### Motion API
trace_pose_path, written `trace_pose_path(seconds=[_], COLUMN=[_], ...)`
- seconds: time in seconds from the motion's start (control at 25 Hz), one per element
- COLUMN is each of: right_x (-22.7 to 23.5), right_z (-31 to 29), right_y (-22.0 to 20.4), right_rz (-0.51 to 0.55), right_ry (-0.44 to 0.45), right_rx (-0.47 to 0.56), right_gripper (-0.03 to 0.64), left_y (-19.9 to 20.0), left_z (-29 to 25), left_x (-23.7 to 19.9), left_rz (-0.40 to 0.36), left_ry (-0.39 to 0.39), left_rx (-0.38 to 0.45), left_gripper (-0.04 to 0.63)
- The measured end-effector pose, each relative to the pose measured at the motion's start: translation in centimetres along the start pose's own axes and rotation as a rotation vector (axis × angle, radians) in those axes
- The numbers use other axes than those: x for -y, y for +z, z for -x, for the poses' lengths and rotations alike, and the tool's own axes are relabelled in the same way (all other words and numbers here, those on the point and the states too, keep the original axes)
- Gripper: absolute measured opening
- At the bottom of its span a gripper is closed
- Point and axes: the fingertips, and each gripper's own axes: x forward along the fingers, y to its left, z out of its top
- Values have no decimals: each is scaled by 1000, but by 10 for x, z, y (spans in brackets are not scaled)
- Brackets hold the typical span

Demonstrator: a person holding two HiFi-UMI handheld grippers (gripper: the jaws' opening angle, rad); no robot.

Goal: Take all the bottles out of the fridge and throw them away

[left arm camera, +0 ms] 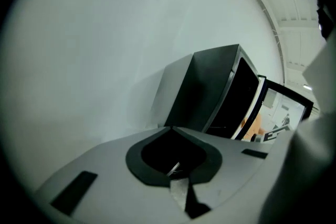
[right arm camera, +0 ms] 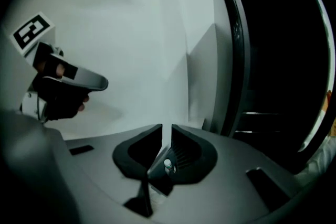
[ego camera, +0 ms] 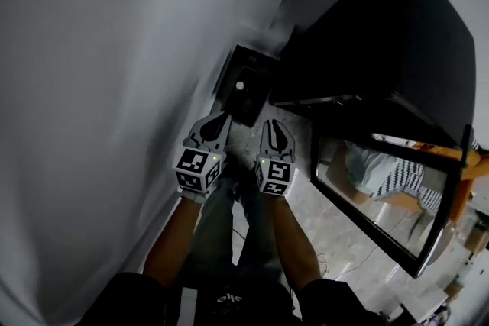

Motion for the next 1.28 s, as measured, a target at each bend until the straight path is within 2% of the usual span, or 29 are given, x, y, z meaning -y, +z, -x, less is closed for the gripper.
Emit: trace_pose_path(seconds=[0.24,0.36,0.56,0.92,1.08,1.28], right_x=[-4,1,23,64,76,95], right_z=[102,146,228,400,468,540], right_y=[107,143,185,213,197,174], right_rz=[-51,-62,-104,-164,-170,-169], right_ry=[-8,-17,-22,-19,6,-7], right_rx=[67,92,142,223,205,210], right_gripper=[9,8,8,8,8,8], left_y=[91,117,151,152,147,134], left_z=[45,62,96,176,215,258], left_x=[86,121,184,313,369,426], left_rz=[-26,-44,-25,-84,-99,-137], left_ry=[-127,-172,-271,-374,-382,-371], left_rx=[34,43,85,117,140,164], left_gripper=[8,8,8,6,6,8])
